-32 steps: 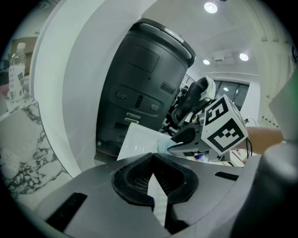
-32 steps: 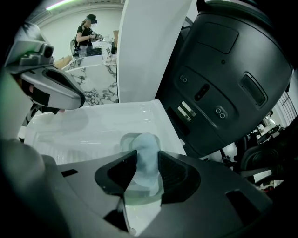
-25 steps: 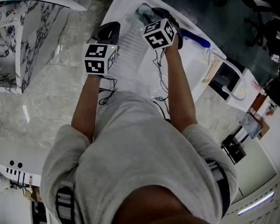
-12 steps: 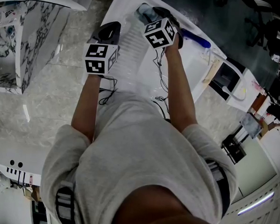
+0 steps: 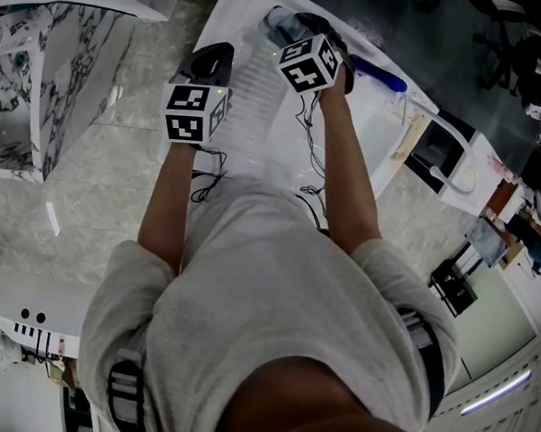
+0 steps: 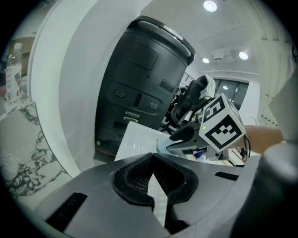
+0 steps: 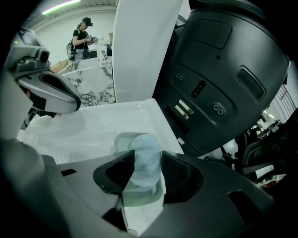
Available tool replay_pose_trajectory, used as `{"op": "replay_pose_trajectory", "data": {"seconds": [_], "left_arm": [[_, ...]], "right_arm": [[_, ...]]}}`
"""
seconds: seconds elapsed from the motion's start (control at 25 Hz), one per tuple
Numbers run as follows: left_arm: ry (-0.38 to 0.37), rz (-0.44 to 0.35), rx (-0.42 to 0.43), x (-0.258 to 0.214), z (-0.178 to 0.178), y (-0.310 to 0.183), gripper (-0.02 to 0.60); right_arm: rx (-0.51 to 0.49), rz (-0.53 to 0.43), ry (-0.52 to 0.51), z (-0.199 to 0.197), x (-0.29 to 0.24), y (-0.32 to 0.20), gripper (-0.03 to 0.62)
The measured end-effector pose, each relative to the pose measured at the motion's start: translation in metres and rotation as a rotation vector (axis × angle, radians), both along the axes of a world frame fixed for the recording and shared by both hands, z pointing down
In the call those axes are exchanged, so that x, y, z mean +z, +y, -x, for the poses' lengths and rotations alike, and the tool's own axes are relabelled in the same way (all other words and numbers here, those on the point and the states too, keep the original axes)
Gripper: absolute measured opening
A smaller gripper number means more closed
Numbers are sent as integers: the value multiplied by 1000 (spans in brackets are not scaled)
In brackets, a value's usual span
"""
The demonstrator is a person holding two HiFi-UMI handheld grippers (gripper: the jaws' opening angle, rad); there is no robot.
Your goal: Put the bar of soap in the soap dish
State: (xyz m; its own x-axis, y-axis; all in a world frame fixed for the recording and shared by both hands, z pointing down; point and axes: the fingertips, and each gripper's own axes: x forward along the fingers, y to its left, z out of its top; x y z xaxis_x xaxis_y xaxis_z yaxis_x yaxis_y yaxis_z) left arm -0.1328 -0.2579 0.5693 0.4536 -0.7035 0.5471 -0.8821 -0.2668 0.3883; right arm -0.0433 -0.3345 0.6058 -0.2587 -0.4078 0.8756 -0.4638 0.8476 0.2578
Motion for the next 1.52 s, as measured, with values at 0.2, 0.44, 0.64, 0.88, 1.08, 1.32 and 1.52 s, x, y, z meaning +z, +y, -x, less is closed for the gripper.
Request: {"op": "replay_pose_trajectory", "data": {"seconds": [0.2,0.44,0.64,0.88,1.08,1.32,1.52], "left_arm": [[-1,5,5,2,-2,0,18],[-2,13,13,4,-6,2,18],[-7,14,20,5,-9,3,18],[-9,13,32,4,-14,3,18],[-13,14,44,4,-19,4,18],[-17,15,63,3,-25,8,18],[-19,14,81,2,-33,10,18]], "right_arm": [[6,-9,6,-3,0,-1,179],[9,-11,2,-6,-1,1,179],[14,-14,-8,-8,-3,3,179],[27,-9,-31,-10,-3,7,179],[43,-6,-51,-14,-4,13,179],[66,-11,-65,-22,-6,22,178],[90,-12,-81,-31,-7,30,178]]}}
